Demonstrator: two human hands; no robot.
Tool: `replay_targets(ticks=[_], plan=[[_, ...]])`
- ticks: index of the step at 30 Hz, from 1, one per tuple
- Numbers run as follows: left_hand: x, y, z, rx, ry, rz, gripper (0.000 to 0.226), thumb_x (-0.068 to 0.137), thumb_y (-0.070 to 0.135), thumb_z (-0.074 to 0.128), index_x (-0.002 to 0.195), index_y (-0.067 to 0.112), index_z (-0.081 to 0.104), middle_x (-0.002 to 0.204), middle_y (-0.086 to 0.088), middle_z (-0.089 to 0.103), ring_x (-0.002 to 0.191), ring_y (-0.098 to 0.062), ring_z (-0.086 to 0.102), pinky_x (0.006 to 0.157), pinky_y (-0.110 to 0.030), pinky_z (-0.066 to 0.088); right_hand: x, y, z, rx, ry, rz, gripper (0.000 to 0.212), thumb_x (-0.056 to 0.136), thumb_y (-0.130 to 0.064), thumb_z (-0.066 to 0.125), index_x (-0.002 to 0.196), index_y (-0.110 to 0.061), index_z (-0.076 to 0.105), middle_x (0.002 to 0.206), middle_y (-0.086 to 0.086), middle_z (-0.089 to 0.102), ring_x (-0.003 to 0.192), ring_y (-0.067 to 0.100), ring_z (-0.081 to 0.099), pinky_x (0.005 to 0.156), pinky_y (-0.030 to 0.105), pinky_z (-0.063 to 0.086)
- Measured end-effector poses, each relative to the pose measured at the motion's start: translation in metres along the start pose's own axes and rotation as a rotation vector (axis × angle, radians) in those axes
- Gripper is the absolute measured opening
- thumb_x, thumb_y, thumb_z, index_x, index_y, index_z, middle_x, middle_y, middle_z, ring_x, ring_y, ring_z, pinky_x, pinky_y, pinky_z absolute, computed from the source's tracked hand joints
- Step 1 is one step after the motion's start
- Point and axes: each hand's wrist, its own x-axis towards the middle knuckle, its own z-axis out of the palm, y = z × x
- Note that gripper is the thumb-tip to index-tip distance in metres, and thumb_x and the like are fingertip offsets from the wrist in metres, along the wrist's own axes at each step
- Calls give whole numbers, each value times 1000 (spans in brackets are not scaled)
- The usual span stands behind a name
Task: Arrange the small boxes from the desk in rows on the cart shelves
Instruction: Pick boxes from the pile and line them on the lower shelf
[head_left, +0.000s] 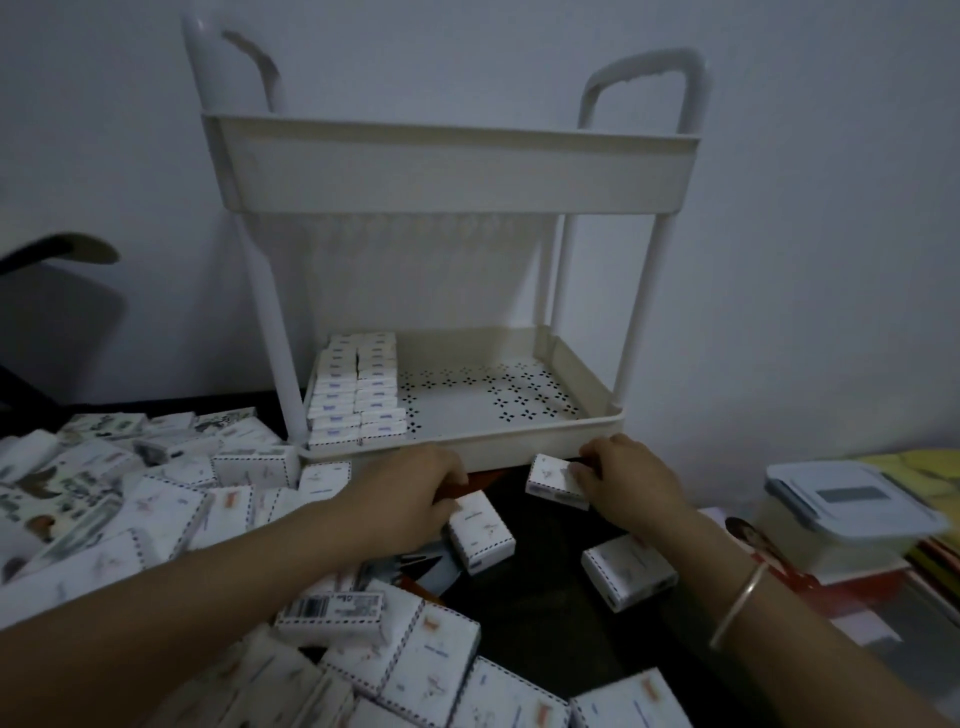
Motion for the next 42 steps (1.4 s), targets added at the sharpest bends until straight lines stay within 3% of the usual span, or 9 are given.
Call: replay_targets(ticks=[6, 10, 14, 17, 24, 28, 32, 37, 42], plan=[[20, -6, 10, -37, -177, -108, 45, 84, 49, 69, 116, 17, 63, 113, 1, 65, 99, -15, 60, 88, -33, 52, 0, -1, -1, 9, -108, -10, 36, 96, -48, 48, 120, -25, 59, 119, 4, 56, 110, 21, 50, 89, 35, 47], [24, -6, 14, -146, -218, -121, 64, 80, 40, 76, 136, 19, 52, 125, 4, 60, 107, -11, 58, 92, -26, 49, -3, -1, -3, 128, -99, 9, 36, 92, -47, 58, 117, -21, 55, 112, 1, 60, 99, 15, 54, 84, 34, 50], [24, -3, 12, -273, -197, -95, 47, 76, 30, 81, 119, 26, 64, 105, 12, 66, 93, -7, 62, 85, -27, 53, -7, -2, -3, 178, -100, 8, 42, 89, -49, 61, 119, -21, 53, 113, 2, 60, 100, 16, 56, 85, 34, 50], [21, 2, 6, -359, -129, -109, 46, 71, 24, 85, 111, 26, 61, 101, 8, 60, 86, -8, 57, 80, -29, 51, -8, -1, -4, 232, -102, -6, 43, 87, -49, 63, 119, -22, 53, 113, 0, 61, 99, 15, 58, 87, 36, 51], [30, -4, -37, -341, 231, -66, 42, 76, 18, 78, 106, 36, 55, 111, 8, 59, 93, -14, 59, 77, -30, 50, -11, 0, -6, 321, -119, -25, 42, 84, -45, 68, 117, -23, 56, 109, -3, 61, 96, 12, 58, 86, 33, 51], [49, -21, -65, -538, 321, -94, 38, 81, 3, 70, 108, 28, 62, 113, 1, 64, 96, -14, 64, 70, -23, 55, -10, -2, -9, 372, -151, -42, 36, 84, -40, 71, 114, -24, 60, 104, -7, 61, 91, 6, 56, 79, 22, 49], [61, -34, -63, -422, 356, -57, 36, 82, 3, 67, 106, 28, 62, 109, 2, 64, 93, -14, 63, 66, -20, 51, -11, -5, -13, 432, -180, -73, 27, 85, -33, 71, 110, -28, 61, 95, -16, 57, 85, 0, 54, 70, 11, 43], [62, -49, -43, -28, 327, 107, 34, 82, 11, 66, 113, 25, 63, 110, 3, 63, 101, -19, 59, 81, -33, 47, -16, -6, -13, 455, -180, -102, 20, 84, -31, 72, 99, -33, 59, 96, -13, 61, 87, 3, 58, 74, 16, 47], [57, -55, -36, 44, 235, -8, 49, 83, 27, 72, 129, 26, 54, 118, 2, 65, 102, -15, 62, 86, -29, 48, -17, -5, -15, 505, -143, -103, 19, 84, -34, 71, 102, -29, 65, 99, -10, 66, 90, 5, 61, 80, 24, 53]])
